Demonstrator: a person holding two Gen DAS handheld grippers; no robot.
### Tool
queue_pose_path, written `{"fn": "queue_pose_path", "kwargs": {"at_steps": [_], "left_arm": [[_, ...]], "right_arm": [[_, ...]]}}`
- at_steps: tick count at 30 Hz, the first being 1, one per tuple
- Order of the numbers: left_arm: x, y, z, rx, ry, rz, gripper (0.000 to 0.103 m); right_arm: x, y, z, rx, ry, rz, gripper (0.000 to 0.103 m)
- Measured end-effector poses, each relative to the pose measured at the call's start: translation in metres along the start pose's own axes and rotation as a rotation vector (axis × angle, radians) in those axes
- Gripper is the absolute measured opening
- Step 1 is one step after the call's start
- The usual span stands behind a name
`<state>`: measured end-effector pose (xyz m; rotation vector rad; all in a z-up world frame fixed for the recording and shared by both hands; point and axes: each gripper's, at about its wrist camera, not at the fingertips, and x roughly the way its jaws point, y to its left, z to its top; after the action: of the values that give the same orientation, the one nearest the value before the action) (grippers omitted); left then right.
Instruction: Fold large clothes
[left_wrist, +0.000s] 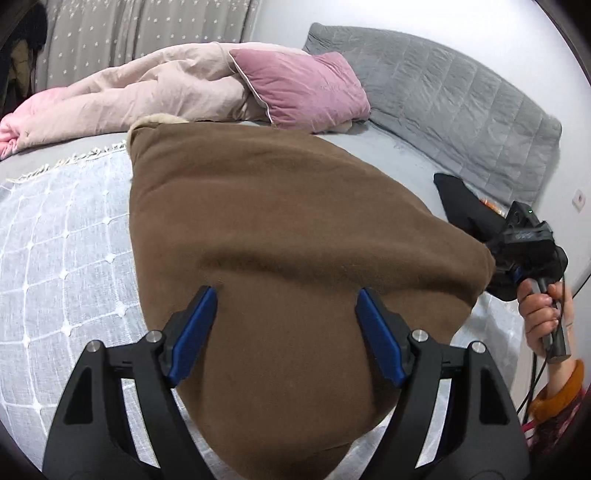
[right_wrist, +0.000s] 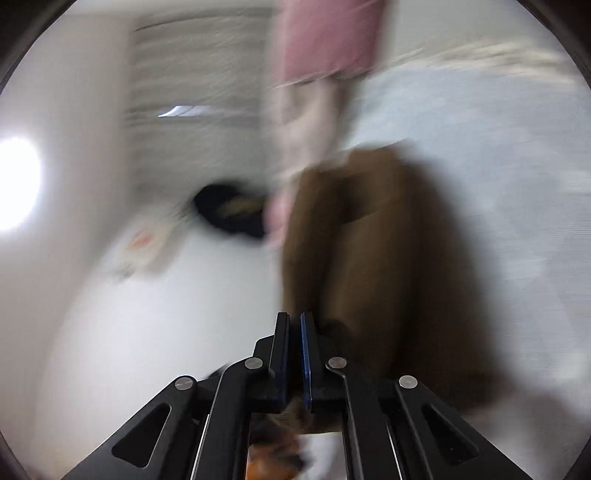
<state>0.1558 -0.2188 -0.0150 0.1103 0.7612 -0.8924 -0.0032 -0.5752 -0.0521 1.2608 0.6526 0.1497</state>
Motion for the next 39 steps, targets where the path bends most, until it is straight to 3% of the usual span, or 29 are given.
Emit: {"fn": "queue_pose_path", "kwargs": {"at_steps": [1,4,5,6,8,10,12,15,17,19,20,22,24,26,27,29,30,31,32,34,39], "left_arm": [[0.001,-0.003,-0.001,0.023,-0.002,0.017,0.079],[0.002,-0.01,0.0,0.044,-0.001,0.043,0.08],[0.002,-0.01,0.002,0.038,0.003,0.042,0.08],[0.002,-0.009,0.004,0.03,0.009,0.037,0.08],[0.001,-0.006,0.008,0.02,0.022,0.018,0.08],[-0.002,-0.001,0.01,0.011,0.025,0.004,0.08],[-0.006,0.006,0.013,-0.001,0.015,0.0,0.08],[-0.009,0.019,0.017,-0.018,0.0,0.011,0.08],[-0.008,0.027,0.019,-0.027,-0.005,0.025,0.08],[-0.005,0.037,0.024,-0.04,-0.01,0.051,0.08],[-0.004,0.042,0.027,-0.048,-0.012,0.063,0.08],[-0.002,0.048,0.031,-0.062,-0.022,0.066,0.08],[0.0,0.051,0.035,-0.072,-0.033,0.056,0.08],[0.004,0.051,0.034,-0.081,-0.023,0.039,0.08],[0.007,0.05,0.032,-0.084,-0.011,0.027,0.08],[0.015,0.049,0.026,-0.092,0.021,0.014,0.08],[0.018,0.049,0.023,-0.103,0.031,0.004,0.081],[0.019,0.051,0.021,-0.119,0.035,-0.005,0.081],[0.02,0.055,0.019,-0.144,0.046,-0.019,0.081],[0.024,0.067,0.018,-0.211,0.073,-0.048,0.081],[0.038,0.1,0.016,-0.456,0.15,-0.175,0.082]], "right_arm": [[-0.005,-0.011,-0.002,0.02,-0.005,-0.078,0.008],[-0.028,0.011,-0.003,-0.018,-0.094,-0.09,0.011],[-0.03,0.022,-0.002,-0.048,-0.111,-0.071,0.023],[-0.034,0.045,-0.001,-0.113,-0.125,-0.036,0.052],[-0.027,0.076,0.001,-0.203,-0.124,-0.012,0.074],[0.001,0.107,0.002,-0.282,-0.059,-0.025,0.074],[0.045,0.125,0.019,-0.308,0.042,-0.126,0.074],[0.091,0.124,0.037,-0.325,0.129,-0.282,0.074],[0.114,0.119,0.046,-0.319,0.177,-0.312,0.074],[0.141,0.118,0.052,-0.317,0.188,-0.293,0.057],[0.15,0.121,0.052,-0.323,0.202,-0.272,0.014],[0.143,0.144,0.047,-0.396,0.154,-0.234,0.012],[0.116,0.172,0.037,-0.501,0.079,-0.128,0.011],[0.095,0.171,0.035,-0.538,0.006,-0.146,0.011],[0.091,0.149,0.042,-0.503,-0.025,-0.252,0.011],[0.101,0.096,0.054,-0.369,0.018,-0.397,0.015],[0.103,0.074,0.054,-0.318,0.041,-0.413,0.023],[0.102,0.064,0.053,-0.287,0.046,-0.39,0.027],[0.09,0.054,0.049,-0.243,0.028,-0.307,0.032],[0.073,0.055,0.041,-0.242,0.025,-0.254,0.041],[0.057,0.071,0.032,-0.295,0.075,-0.291,0.072]]}}
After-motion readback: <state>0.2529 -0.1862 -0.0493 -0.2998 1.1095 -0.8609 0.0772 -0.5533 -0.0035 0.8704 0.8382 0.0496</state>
